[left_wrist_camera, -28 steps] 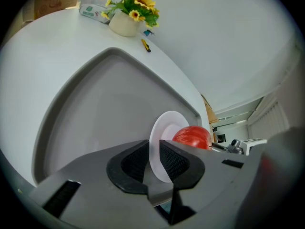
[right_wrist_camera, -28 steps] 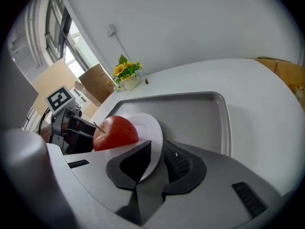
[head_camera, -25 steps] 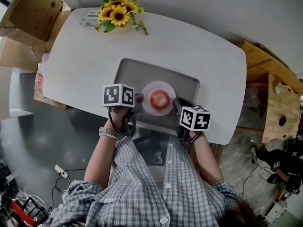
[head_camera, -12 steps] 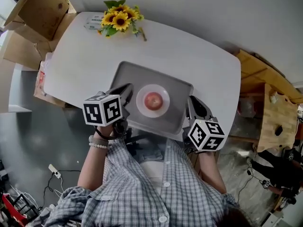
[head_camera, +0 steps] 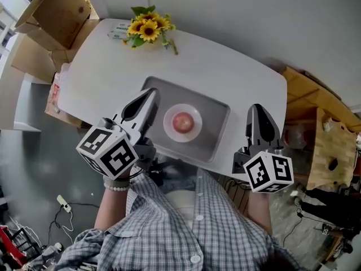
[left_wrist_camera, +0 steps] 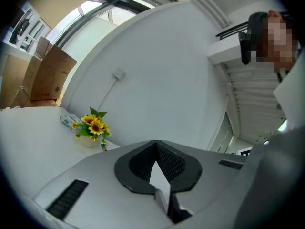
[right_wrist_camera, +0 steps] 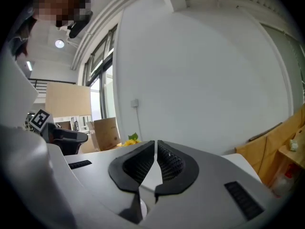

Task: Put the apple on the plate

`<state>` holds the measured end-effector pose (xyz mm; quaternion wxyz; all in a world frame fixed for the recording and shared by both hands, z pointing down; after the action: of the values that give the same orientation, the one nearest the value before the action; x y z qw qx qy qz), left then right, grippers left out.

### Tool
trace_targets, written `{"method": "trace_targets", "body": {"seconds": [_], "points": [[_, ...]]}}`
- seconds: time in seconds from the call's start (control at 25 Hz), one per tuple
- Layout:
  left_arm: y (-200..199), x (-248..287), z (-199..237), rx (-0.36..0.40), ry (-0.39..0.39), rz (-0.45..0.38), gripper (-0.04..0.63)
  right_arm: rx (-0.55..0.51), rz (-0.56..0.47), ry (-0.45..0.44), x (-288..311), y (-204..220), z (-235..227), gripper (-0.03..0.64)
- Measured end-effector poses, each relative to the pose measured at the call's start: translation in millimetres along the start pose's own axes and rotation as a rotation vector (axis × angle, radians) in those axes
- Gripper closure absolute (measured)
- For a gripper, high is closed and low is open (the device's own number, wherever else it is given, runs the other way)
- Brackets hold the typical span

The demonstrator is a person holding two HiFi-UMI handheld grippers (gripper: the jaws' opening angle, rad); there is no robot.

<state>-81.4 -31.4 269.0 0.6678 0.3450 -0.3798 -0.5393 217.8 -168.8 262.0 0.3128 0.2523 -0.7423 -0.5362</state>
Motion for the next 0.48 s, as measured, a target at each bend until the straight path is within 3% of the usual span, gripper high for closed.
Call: {"method": "trace_targets", "body": {"seconds": [0.28,0.48], "points": [[-17,-8,-16,0.104,-0.007,-0.036,0.584,-0.005,-0.050,-0.011,-7,-16,5,0.583],[-9,-9,-22,0.075,-0.014,-0.031,0.586,-0.023,-0.060,-0.013,-16,-16,5,0.584]]}}
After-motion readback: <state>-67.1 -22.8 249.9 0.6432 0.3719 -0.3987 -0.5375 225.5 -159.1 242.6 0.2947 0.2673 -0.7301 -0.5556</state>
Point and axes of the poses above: the fingertips, and each gripper's own axes: x forward along the fingers, z to its left, y out of its underside, the point moved 10 cm from there along -x, backward along the fingers, and after that the axes turned 4 degrees about x, right-handed, at the moved point
